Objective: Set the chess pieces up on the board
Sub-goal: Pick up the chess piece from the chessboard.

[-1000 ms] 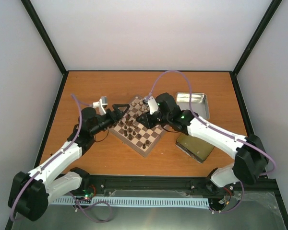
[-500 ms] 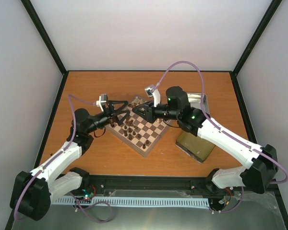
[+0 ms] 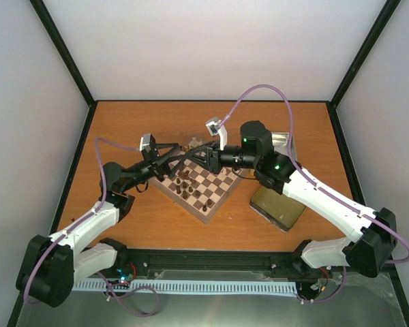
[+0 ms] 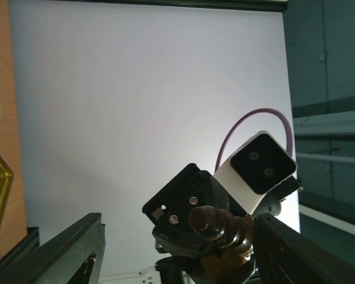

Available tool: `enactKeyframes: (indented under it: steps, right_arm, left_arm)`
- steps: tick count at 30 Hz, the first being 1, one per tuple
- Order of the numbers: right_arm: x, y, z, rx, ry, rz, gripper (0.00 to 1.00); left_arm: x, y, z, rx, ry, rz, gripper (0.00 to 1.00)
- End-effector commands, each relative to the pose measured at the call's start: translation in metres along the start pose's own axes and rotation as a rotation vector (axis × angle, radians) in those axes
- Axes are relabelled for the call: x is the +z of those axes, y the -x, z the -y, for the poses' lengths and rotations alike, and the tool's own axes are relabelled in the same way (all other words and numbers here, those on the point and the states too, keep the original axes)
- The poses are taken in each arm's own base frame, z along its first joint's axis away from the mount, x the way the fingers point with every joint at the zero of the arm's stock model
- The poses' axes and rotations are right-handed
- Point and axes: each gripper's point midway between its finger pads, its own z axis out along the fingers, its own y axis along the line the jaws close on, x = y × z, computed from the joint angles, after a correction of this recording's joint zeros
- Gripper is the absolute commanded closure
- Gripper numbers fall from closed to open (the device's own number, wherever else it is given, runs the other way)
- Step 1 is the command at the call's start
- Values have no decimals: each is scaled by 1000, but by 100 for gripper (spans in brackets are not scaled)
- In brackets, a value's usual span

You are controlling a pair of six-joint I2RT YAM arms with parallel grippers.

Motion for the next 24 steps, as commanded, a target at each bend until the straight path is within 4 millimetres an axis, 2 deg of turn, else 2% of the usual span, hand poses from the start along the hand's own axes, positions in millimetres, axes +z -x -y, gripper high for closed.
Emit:
enactKeyframes:
  steps: [1,6,18,24]
  right_arm:
    - [-8,12,-10,-24,33,56,86]
    - [-6,8,-9,-19,52,61,86]
    - [2,-8,-3,-13,70,18,86]
    - [4,-11,0,-19,71,9,86]
  left_arm:
    - [-5,-6,32,16,-129,-10,35]
    - [-8,-4,33,-26,-168,1,45]
    - [-4,-3,46,-38,-211,-16,46]
    - [-3,-3,49,-42,-218,-17,60]
